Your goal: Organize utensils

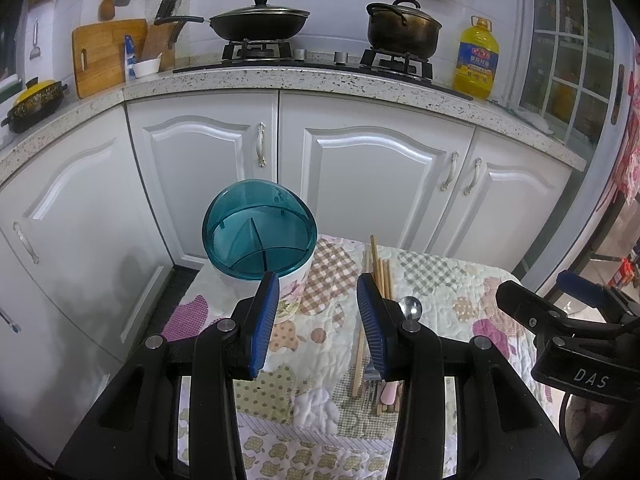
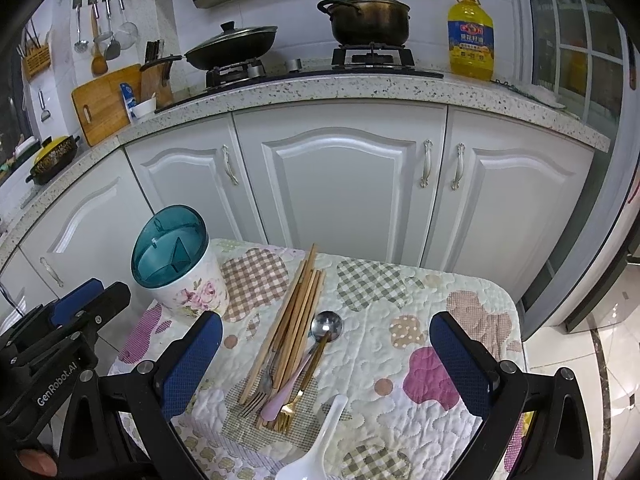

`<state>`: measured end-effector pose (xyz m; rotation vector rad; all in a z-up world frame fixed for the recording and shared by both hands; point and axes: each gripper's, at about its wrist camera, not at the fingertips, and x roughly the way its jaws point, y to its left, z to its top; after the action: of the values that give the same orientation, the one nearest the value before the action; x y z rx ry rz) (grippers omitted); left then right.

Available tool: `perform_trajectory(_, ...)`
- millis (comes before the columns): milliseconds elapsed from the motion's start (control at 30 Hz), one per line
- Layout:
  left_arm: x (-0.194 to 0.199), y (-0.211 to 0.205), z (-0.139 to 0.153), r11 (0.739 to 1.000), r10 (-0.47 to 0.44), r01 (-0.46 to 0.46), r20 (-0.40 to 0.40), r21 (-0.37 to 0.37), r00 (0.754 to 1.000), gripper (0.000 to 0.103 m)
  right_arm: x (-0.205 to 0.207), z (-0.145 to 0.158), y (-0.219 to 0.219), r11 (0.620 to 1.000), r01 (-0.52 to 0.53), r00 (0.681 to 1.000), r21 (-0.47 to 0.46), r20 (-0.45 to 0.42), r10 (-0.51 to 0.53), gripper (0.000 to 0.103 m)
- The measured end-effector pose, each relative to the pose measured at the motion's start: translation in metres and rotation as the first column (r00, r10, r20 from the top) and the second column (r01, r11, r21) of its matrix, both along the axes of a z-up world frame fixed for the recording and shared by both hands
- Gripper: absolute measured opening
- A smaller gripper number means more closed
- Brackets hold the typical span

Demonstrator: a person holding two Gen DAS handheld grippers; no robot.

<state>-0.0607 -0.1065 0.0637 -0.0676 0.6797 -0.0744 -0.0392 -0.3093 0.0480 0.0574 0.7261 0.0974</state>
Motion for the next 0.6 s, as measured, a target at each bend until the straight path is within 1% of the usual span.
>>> perform_trajectory(600, 0.0048, 0.0007, -0.0088, 1.0, -0.006, 0.005, -0.024, -0.011, 1.0, 0.04, 0.0039, -0.006, -0.0001, 1.0, 0.001, 1.0, -0.014, -0.025, -0.002, 0.103)
